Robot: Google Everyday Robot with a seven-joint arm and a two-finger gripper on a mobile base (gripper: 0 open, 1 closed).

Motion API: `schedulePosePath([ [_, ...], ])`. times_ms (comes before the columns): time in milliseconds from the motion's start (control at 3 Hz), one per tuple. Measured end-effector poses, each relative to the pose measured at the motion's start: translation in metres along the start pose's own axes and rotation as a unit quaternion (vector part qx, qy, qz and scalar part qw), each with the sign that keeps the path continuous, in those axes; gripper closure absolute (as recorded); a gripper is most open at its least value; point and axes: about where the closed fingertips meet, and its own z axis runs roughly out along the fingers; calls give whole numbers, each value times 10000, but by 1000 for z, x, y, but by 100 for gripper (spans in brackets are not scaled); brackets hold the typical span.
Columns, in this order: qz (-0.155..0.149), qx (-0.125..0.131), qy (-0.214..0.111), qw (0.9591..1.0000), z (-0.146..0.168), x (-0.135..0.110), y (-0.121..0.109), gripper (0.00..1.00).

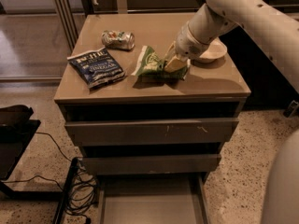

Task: Place green jalapeno chip bag into bottom drawer

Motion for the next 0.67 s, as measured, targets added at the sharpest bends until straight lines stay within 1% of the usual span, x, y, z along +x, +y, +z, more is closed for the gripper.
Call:
schedulePosePath([
  [333, -139, 105, -439, 9989, -30, -1, 37, 100],
  [667, -296, 295, -836, 9956, -63, -4, 79, 100],
])
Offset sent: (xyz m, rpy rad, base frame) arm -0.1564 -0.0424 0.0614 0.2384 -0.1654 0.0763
